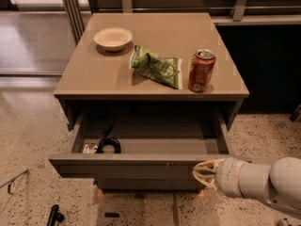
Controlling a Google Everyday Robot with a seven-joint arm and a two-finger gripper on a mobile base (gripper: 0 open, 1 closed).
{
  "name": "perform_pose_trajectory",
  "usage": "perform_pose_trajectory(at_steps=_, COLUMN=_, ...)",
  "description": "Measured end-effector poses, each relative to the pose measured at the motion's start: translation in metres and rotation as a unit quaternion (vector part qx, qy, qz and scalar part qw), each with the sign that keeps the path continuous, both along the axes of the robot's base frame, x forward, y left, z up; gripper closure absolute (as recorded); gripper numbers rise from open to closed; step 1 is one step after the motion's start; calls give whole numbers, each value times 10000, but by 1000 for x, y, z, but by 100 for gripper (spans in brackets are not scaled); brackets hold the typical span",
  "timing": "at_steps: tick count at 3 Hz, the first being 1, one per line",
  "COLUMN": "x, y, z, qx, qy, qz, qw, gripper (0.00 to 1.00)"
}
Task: Close top drawer
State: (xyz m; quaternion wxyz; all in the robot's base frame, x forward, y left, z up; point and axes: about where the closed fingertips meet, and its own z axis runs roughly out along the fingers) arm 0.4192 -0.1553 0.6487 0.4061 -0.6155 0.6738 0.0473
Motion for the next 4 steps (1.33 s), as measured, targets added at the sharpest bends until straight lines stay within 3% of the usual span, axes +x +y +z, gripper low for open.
perform_pose_trajectory(at_steps=2, x=45, y=6, z=-12, qx=-15, qy=-445, qz=19, qw=9990, gripper=100)
perform_pose_trajectory(at_steps=4, x=98, y=11, z=-26, qx=-51, qy=-634, qz=2, qw=9980, gripper=100)
